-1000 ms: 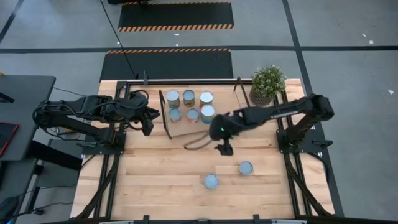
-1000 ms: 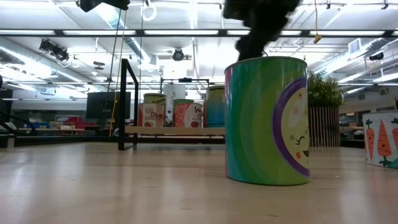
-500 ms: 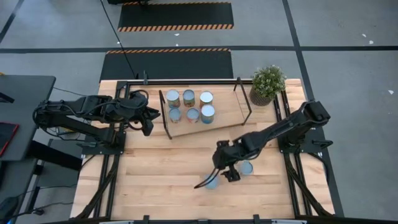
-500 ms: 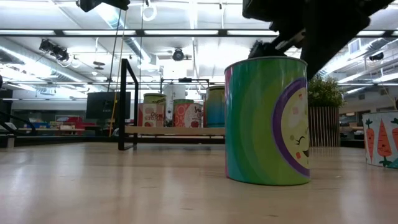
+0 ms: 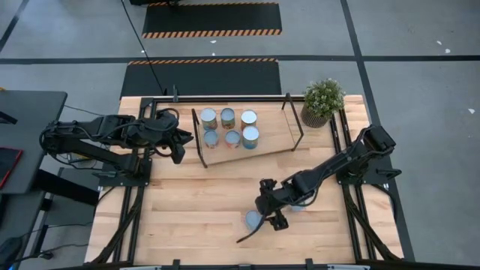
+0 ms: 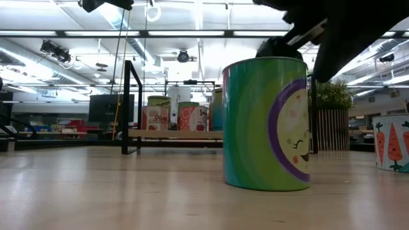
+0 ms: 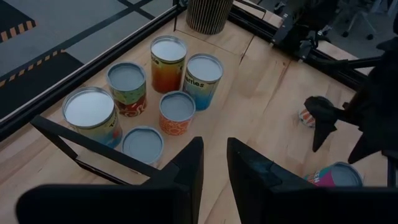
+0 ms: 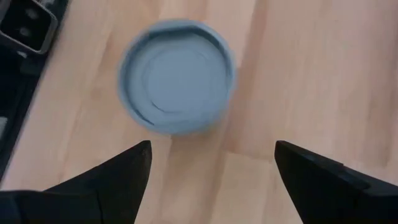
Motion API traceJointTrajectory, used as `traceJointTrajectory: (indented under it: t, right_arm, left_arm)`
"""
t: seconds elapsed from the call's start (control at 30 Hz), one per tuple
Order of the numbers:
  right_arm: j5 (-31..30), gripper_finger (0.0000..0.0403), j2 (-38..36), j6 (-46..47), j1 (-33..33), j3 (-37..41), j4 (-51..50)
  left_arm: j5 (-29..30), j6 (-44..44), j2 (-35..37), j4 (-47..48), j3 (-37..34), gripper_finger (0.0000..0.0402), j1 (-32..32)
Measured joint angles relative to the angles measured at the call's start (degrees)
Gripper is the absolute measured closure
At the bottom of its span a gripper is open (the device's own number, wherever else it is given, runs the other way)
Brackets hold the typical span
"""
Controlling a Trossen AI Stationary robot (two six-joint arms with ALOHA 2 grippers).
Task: Pick and place cans onto a shelf
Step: Put the canned chicken soup on the shelf
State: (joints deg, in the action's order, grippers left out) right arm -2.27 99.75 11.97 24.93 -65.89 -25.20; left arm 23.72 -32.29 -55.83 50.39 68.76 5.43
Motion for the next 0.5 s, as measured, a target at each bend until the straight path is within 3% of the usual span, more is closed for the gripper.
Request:
traceJointTrajectory:
  t: [0.5]
  right_arm:
    - [-2.7, 0.0056, 3.5, 2.0, 2.1, 0.0, 5.6]
  left_arm:
    - [0.0, 0.0, 0.0, -1.1, 0.0, 0.0324, 0.0]
